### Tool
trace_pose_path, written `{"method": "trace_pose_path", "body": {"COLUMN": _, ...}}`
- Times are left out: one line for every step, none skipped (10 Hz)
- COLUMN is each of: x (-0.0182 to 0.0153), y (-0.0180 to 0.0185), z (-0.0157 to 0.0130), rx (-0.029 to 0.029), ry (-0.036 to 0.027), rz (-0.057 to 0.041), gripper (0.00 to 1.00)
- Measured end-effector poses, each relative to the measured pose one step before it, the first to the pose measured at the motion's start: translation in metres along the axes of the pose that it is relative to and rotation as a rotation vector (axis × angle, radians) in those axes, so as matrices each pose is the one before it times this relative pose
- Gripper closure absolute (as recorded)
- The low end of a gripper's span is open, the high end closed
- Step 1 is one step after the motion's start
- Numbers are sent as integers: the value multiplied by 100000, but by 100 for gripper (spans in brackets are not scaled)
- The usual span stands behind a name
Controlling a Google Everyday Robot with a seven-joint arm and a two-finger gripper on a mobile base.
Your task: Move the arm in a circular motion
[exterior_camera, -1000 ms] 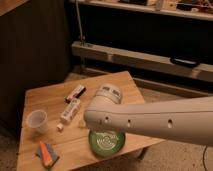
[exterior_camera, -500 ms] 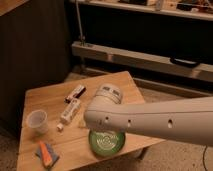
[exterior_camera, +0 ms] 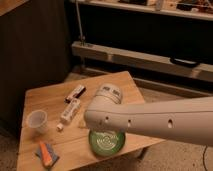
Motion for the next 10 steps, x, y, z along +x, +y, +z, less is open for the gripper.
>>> {"method": "trace_pose_path", "body": {"x": 5, "y": -5, "z": 4, "rx": 83, "ry": 4, "rz": -153, "gripper": 20}}
{"method": "trace_pose_path", "body": {"x": 32, "y": -39, "z": -20, "rx": 827, "ry": -124, "rz": -1539, "gripper": 20}}
{"method": "trace_pose_path", "body": {"x": 100, "y": -157, "z": 122, "rx": 1118, "ry": -2697, "rz": -2257, "gripper": 20}}
{"method": "trace_pose_path", "body": {"x": 324, "y": -509, "z": 373, "rx": 648, "ry": -3776, "rz": -2624, "gripper": 20}}
{"method": "trace_pose_path", "body": {"x": 708, "y": -999, "z": 662, "rx": 265, "ry": -3940, "rz": -4657, "gripper": 20}}
{"method": "trace_pose_path", "body": {"x": 945, "y": -1967, "z": 872, "rx": 1950, "ry": -3718, "rz": -10389, "gripper": 20}}
{"method": "trace_pose_path", "body": {"x": 826, "y": -1436, "z": 776, "rx": 1657, "ry": -2778, "rz": -10475, "gripper": 20}}
{"method": "trace_pose_path", "body": {"x": 861, "y": -1593, "z": 871, "rx": 637, "ry": -2522, "rz": -9932, "gripper": 20}}
{"method": "trace_pose_path", "body": {"x": 695, "y": -1601, "z": 832, "rx": -2771, "ry": -1761, "rz": -7298, "gripper": 20}}
{"method": "trace_pose_path", "body": {"x": 507, "y": -1407, "z": 162, "rx": -5635, "ry": 783, "rz": -2863, "gripper": 20}}
